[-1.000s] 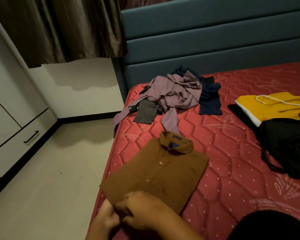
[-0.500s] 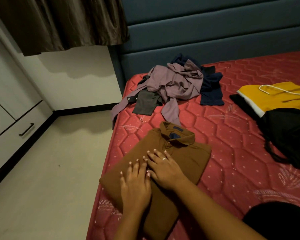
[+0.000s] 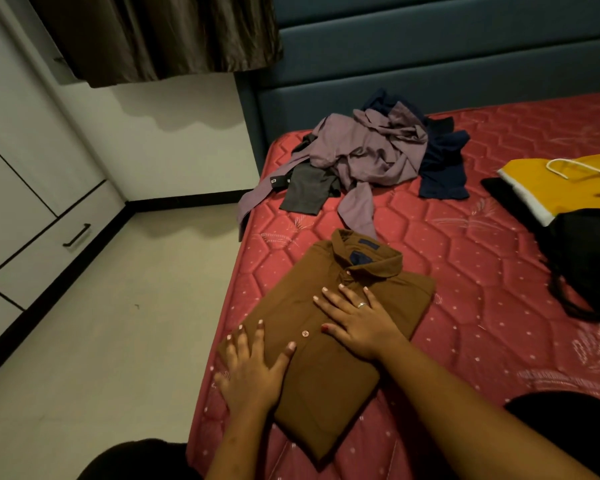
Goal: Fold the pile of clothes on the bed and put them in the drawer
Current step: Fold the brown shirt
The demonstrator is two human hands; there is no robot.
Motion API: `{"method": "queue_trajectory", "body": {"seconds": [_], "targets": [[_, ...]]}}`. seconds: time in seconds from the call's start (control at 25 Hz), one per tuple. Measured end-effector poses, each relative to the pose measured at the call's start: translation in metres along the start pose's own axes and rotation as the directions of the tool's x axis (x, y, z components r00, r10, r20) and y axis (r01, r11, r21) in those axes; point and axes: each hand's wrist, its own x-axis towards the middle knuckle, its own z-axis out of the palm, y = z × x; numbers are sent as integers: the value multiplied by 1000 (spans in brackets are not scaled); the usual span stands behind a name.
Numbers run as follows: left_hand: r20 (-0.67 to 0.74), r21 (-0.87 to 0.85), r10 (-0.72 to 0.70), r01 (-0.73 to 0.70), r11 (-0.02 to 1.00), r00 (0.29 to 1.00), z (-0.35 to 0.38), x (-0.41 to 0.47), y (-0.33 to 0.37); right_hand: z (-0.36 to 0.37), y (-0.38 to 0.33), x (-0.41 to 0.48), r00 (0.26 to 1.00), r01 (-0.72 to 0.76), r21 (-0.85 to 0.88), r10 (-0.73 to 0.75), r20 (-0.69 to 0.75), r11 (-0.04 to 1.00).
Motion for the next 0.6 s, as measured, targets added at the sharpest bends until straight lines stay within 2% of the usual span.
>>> {"method": "queue_trajectory", "body": {"seconds": [0.08,0.12,0.2,0.24,0.32,0.4,0.44,0.52,0.6], "targets": [[-9,-9,-6,6,1000,1000,0,-5,-10,-11,12,-8,995,30,-59,-24,94,998],[-28,-70,-22,20,997,999,1,-7,-12,-15,18,-11,990,29,-54,-21,143,998],[-137,-331,-105,55,942,985,5,-16,-6,-30,27,-11,981,-24,93,5,193,995],[-214,-454,-154,41,890,965,7,-20,0,-37,33,-7,990,-82,232,53,131,969],[-298,-616,-250,14,788,921,7,-29,12,-50,50,-2,959,-244,421,282,-29,873],[-252,-734,-316,32,678,915,5,-30,18,-51,71,-4,850,-458,411,524,-57,788],[-211,-769,-326,49,638,921,3,-27,18,-48,80,-6,799,-549,398,601,-7,735],[-127,-805,-309,84,587,943,3,-19,12,-42,86,-6,733,-653,387,671,112,650],[-11,-819,-309,168,548,951,9,-10,2,-43,82,-2,739,-634,466,661,131,616]]}}
